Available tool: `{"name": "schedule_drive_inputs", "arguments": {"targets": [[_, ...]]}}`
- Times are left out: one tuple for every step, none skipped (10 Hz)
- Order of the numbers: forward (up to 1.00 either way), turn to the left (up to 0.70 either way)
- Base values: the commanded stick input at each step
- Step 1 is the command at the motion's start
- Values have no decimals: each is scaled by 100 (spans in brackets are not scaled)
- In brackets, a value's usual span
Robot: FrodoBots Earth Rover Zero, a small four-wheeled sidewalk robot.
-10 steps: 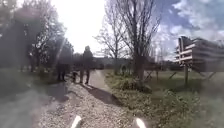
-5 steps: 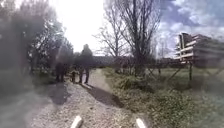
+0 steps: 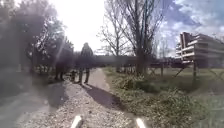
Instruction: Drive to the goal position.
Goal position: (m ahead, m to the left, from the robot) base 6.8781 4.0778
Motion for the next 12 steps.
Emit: {"name": "schedule_drive_inputs", "arguments": {"targets": [[29, 0], [29, 0], [29, 0], [29, 0], [29, -8], [29, -55], [29, -14], [29, 0], [29, 0], [29, 0], [29, 0], [29, 0]]}}
